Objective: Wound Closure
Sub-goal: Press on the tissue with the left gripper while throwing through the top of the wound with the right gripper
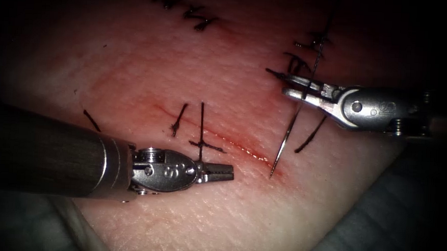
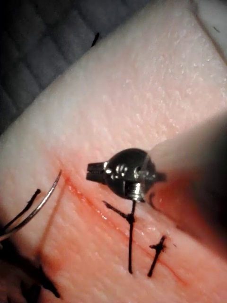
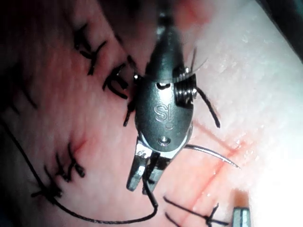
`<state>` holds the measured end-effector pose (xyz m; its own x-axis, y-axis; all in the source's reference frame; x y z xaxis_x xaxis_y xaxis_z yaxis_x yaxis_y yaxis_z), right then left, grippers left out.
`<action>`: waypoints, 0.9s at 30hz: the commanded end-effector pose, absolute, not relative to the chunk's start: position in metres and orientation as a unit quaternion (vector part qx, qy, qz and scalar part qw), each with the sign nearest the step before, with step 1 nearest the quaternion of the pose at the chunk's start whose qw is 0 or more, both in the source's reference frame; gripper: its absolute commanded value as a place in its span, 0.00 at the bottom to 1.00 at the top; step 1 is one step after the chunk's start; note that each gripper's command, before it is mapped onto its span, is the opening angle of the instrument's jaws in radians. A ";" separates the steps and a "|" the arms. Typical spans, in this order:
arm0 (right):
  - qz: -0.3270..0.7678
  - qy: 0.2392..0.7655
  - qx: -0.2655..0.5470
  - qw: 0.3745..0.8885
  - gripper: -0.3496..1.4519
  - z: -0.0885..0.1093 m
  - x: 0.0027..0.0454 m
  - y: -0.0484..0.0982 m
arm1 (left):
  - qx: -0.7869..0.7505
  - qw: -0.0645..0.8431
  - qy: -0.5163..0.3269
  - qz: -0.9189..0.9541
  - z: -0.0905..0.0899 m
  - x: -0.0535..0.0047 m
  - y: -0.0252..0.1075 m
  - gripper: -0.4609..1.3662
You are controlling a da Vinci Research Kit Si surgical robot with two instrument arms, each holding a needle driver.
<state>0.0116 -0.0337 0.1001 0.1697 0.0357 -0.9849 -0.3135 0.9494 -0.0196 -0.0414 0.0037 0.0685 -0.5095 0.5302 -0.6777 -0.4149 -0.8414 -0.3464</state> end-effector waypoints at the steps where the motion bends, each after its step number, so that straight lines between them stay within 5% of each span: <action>1: 0.113 0.634 -0.116 0.756 0.00 0.100 0.0116 -0.033 | -0.406 0.271 -0.076 0.870 0.069 -0.0416 0.004 0.15; 3: 0.109 0.634 -0.119 0.757 0.00 0.099 0.0116 -0.033 | -0.402 0.270 -0.078 0.871 0.070 -0.0417 0.004 0.18; 9: 0.098 0.634 -0.124 0.757 0.00 0.098 0.0118 -0.034 | -0.400 0.276 -0.081 0.870 0.072 -0.0415 0.004 0.06; 27: 0.069 0.633 -0.151 0.756 0.00 0.098 0.0122 -0.034 | -0.282 0.276 -0.143 0.908 0.078 -0.0408 0.000 0.11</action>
<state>0.0122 -0.0340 0.0976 0.1894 -0.0861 -0.9781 -0.2890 0.9471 -0.1393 -0.0404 -0.0008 0.0780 -0.6929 0.5822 -0.4254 -0.4291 -0.8071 -0.4057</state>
